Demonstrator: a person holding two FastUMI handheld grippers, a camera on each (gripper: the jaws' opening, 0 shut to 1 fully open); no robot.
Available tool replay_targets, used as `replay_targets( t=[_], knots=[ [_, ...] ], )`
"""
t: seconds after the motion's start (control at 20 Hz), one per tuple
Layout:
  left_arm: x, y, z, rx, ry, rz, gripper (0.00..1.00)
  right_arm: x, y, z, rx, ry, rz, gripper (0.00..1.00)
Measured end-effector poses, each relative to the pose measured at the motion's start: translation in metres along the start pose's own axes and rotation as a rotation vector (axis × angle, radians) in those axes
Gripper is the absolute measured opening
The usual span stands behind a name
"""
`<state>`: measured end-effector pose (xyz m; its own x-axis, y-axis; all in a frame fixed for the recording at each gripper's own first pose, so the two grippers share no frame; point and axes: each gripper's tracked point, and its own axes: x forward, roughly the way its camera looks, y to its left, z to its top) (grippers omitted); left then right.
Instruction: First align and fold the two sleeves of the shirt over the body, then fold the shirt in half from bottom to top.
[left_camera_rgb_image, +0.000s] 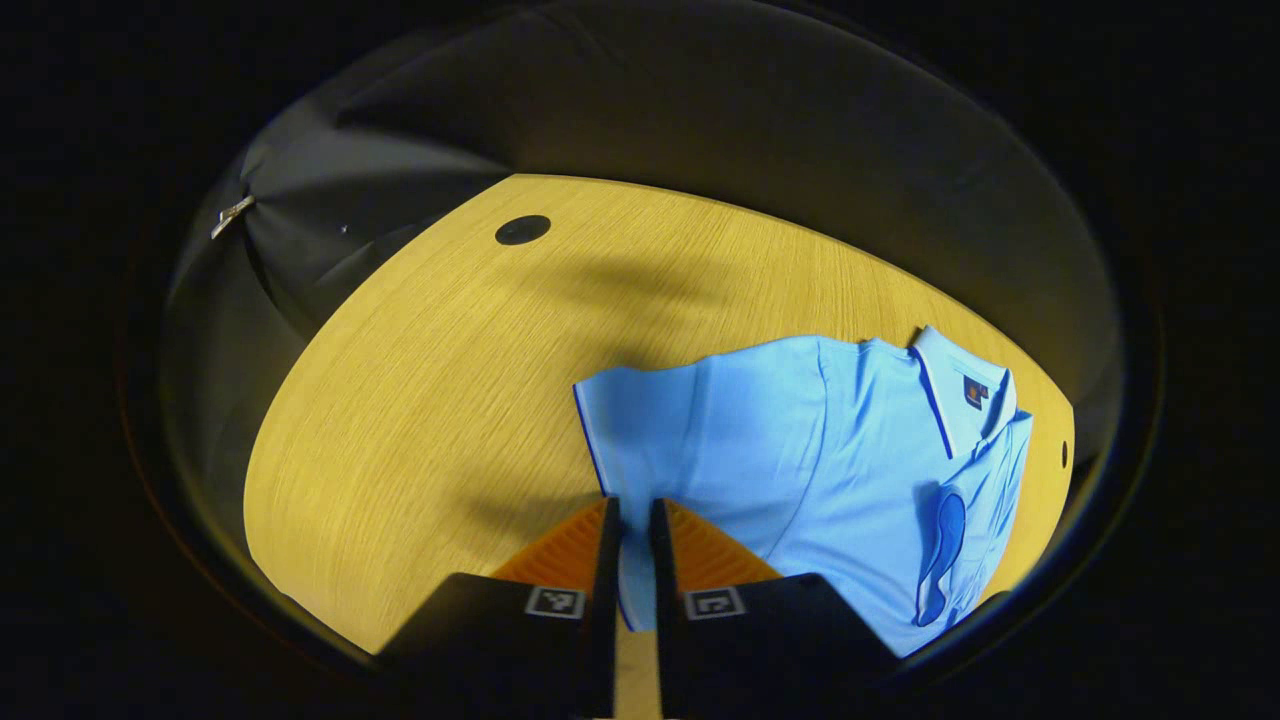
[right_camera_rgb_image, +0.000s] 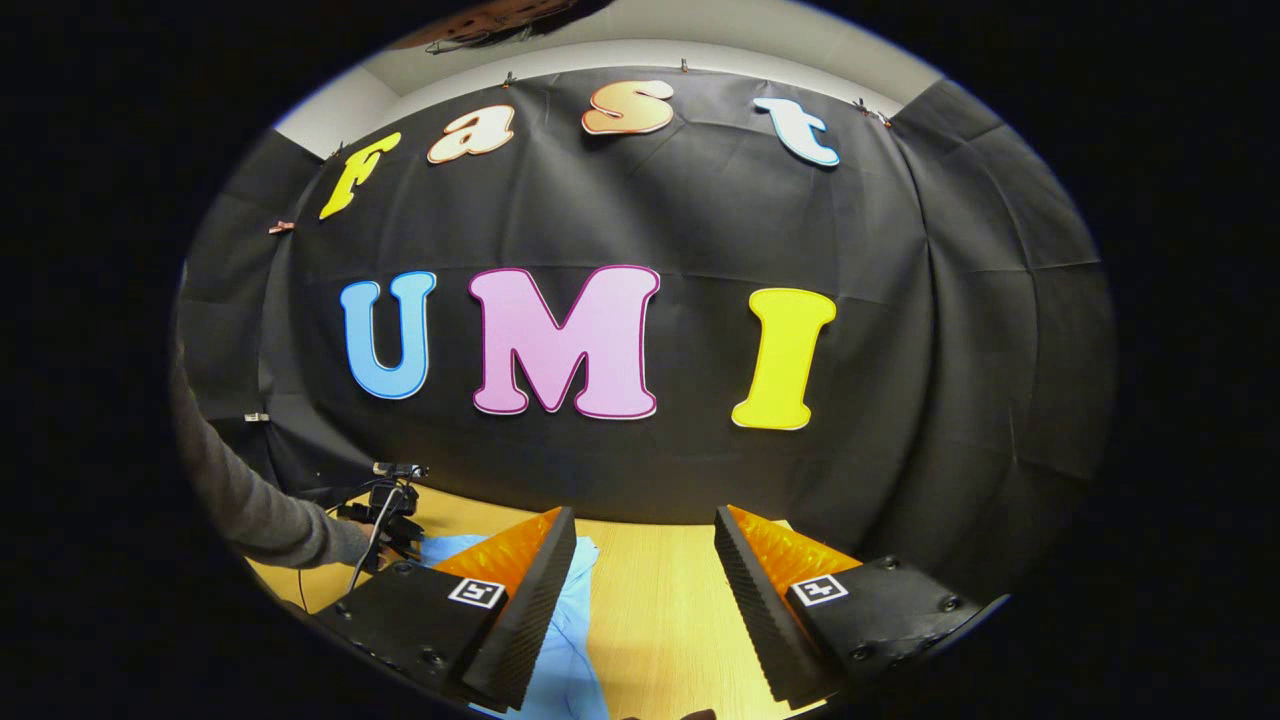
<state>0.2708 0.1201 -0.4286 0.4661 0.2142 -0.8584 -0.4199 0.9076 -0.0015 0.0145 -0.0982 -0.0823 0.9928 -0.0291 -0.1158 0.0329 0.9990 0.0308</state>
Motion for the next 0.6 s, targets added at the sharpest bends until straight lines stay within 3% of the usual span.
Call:
replay_targets(
  t=[0.1, 0.4, 0.6],
  knots=[
    [0.001, -0.002, 0.0, 0.001, -0.005, -0.004, 0.1, 0.0, -0.001, -0.001, 0.002, 0.001, -0.002, 0.88],
    [-0.01, -0.023, 0.007, -0.02, -0.051, -0.095, 0.06, -0.001, -0.006, -0.006, 0.006, 0.01, -0.008, 0.88],
    [-0.037, -0.059, 0.03, 0.057, -0.162, -0.19, 0.06, 0.001, -0.007, -0.009, 0.013, 0.015, -0.006, 0.88]
  ],
)
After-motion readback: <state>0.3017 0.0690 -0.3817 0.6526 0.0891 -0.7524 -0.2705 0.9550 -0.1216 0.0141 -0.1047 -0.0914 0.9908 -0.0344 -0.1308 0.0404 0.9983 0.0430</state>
